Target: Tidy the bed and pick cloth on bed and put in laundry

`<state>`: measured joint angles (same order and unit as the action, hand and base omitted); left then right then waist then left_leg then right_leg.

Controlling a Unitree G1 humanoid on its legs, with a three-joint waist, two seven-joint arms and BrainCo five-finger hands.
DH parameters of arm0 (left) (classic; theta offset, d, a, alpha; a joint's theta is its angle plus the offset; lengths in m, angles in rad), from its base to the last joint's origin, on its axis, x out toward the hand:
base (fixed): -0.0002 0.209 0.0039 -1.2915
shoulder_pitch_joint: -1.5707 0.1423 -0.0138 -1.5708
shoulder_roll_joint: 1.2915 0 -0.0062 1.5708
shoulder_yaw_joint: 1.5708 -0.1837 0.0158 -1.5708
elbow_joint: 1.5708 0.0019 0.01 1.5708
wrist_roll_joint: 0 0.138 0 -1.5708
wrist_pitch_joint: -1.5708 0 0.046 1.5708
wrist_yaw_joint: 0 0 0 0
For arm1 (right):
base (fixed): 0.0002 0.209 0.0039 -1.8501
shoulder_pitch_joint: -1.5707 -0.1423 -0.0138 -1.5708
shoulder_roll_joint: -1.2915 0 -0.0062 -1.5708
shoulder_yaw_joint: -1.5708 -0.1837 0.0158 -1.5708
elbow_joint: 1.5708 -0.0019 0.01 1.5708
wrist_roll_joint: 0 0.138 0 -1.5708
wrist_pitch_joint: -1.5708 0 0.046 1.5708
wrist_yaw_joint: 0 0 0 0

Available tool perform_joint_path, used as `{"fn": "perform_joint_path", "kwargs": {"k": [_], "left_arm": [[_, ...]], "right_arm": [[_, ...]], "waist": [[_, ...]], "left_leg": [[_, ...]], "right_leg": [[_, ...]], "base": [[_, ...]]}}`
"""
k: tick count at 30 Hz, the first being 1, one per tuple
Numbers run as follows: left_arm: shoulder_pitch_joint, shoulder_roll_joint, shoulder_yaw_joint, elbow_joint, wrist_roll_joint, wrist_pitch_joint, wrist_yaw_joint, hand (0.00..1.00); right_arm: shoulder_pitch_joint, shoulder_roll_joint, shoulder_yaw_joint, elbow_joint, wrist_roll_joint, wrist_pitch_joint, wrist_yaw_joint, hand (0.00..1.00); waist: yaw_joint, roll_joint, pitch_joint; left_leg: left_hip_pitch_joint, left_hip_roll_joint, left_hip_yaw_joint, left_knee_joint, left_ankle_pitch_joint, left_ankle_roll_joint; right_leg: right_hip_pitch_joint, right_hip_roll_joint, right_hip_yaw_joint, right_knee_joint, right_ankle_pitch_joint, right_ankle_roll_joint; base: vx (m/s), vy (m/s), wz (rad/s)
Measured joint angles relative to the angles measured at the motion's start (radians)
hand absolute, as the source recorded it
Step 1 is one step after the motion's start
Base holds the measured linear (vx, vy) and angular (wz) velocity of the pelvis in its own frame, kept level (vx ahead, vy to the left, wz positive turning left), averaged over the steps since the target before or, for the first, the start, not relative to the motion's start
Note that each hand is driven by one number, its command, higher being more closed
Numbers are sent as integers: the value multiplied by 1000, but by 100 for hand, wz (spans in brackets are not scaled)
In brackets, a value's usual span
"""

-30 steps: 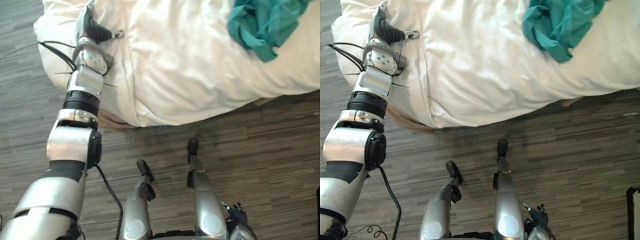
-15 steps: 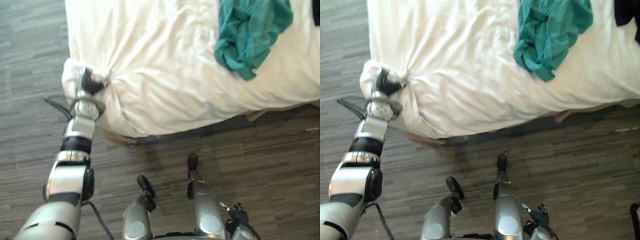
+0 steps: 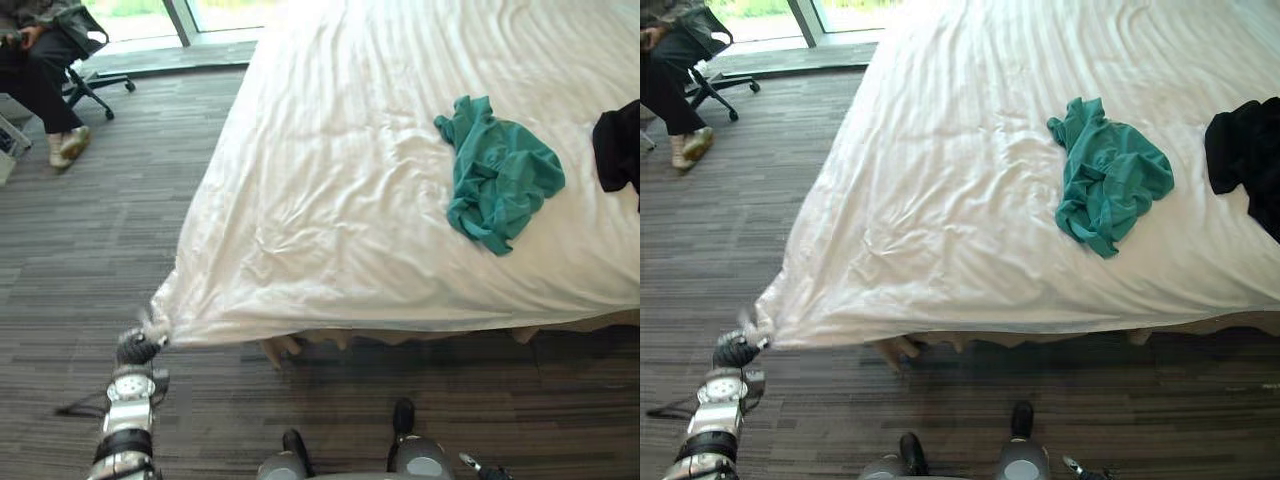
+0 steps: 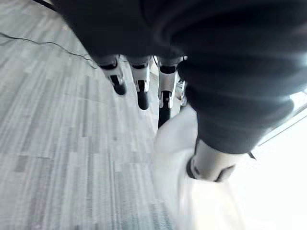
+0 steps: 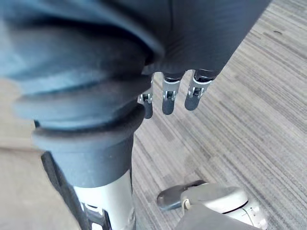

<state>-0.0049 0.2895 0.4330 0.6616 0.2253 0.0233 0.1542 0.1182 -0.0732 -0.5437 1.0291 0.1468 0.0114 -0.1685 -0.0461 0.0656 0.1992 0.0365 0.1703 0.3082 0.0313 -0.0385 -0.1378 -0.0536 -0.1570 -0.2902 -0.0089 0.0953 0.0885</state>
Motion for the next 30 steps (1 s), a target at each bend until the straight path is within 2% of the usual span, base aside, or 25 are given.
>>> {"fn": "perform_joint_path", "kwargs": {"k": [3,4,7,9,13,16,17,20,22,24,25,28,30], "left_arm": [[140,-107,-11,-195,-81,-3,5,0],[186,-140,-19,-245,-136,-20,4,0],[212,-150,-64,-253,-189,-41,2,0],[202,-149,-85,-233,-195,-59,2,0],[194,-150,-110,-112,-195,-72,3,0],[199,-152,-109,10,-194,-70,6,0],[201,-152,-109,45,-194,-69,7,0],[198,-166,-107,103,-194,-67,8,0],[195,-186,-108,129,-196,-66,10,0],[175,-217,-119,148,-213,-65,23,0],[163,-225,-123,149,-219,-65,23,0],[91,-252,-164,151,-275,-76,42,0],[66,-261,-166,150,-318,-79,51,0]], "right_arm": [[36,26,6,-218,-1,20,-1,0],[48,23,23,-345,-16,18,-1,100],[5,-28,87,-571,-63,-6,-3,100],[-27,-55,133,-654,-91,-13,-3,100],[-76,-95,242,-806,-153,-37,1,100],[-116,-151,363,-904,-159,-64,40,100],[-150,-174,417,-908,-157,-81,51,100],[-267,-206,546,-910,-138,-87,84,100],[-374,-223,642,-907,-102,-105,102,100],[-592,-228,764,-839,-64,-135,118,100],[-654,-229,783,-807,-59,-143,121,100],[-1003,-225,836,-607,-23,-162,116,100],[-1136,-211,835,-538,7,-163,102,100]], "waist": [[14,-2,-16],[14,-3,-19],[19,-12,-47],[26,-22,-54],[32,-34,-59],[33,-48,-60],[35,-54,-61],[44,-65,-57],[66,-74,-51],[85,-88,-27],[96,-92,-20],[152,-92,66],[175,-87,114]], "left_leg": [[2,-4,-8,-13,4,2],[17,-7,-7,-21,4,2],[31,-10,-5,-29,5,3],[31,-10,-5,-29,7,5],[30,-11,1,-33,9,5],[28,-13,4,-36,9,5],[27,-13,4,-37,9,5],[11,-13,-1,-36,10,5],[0,-13,-7,-33,11,6],[-38,-13,-33,-26,24,9],[-52,-12,-39,-24,29,9],[-114,-10,-97,-14,58,10],[-153,-10,-125,-14,74,11]], "right_leg": [[10,-1,-9,-13,1,1],[22,-2,-9,-15,1,1],[31,-4,-8,-17,1,1],[31,-3,-7,-17,3,3],[31,-2,-1,-33,16,5],[31,-1,2,-48,25,5],[31,-1,2,-50,26,6],[28,-1,-1,-50,26,6],[21,-1,-5,-50,26,5],[0,-3,-26,-46,29,0],[-8,-4,-32,-44,30,-1],[-45,-6,-72,-24,32,-4],[-66,-8,-100,-16,34,-8]], "base": [[53,-3,13],[37,7,2],[0,0,0],[-18,-5,-1],[-28,-10,-6],[-11,-5,-3],[0,0,0],[-30,-9,4],[-6,-11,11],[-23,-19,28],[-54,-22,35],[-62,-25,47],[-74,-12,50]]}}
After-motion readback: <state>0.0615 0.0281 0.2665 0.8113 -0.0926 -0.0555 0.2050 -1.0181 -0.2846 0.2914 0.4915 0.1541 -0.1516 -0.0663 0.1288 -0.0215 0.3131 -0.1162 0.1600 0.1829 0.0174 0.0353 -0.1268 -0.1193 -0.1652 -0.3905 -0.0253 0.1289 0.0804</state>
